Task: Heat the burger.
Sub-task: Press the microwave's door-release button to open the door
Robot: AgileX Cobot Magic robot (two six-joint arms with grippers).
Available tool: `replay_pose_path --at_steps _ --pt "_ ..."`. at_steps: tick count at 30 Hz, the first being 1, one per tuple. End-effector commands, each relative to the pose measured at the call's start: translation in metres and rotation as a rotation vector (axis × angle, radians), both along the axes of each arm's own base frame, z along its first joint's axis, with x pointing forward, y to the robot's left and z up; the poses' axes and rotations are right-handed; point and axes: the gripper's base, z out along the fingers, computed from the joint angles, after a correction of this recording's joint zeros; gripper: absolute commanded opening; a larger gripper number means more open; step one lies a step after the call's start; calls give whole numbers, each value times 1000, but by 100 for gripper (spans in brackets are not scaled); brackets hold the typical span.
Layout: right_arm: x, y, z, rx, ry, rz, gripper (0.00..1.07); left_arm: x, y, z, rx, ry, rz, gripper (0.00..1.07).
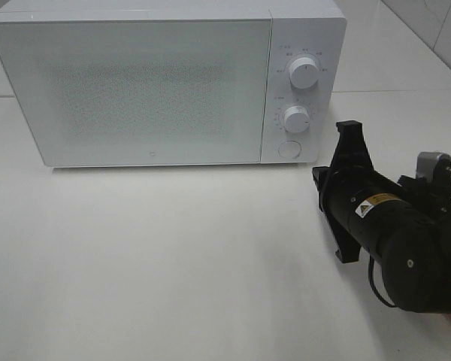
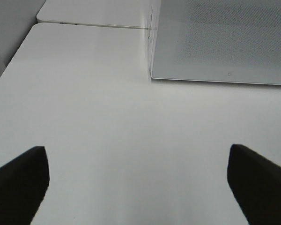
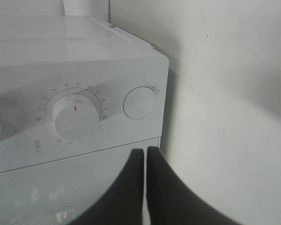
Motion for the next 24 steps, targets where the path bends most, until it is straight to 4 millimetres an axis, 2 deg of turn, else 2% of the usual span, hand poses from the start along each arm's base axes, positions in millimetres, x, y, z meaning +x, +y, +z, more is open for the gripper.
replay_pose_path --at_steps 1,10,15,24 --pt "8 8 -2 11 -7 2 0 -4 0 0 -2 -31 -1 98" --pt "24 22 -11 22 34 4 0 -4 0 0 -1 -31 -1 98" --pt "39 32 -18 31 37 -2 0 -4 0 0 -1 -31 -1 98" --pt "61 27 -24 28 43 -14 0 -4 0 0 -1 -31 0 98"
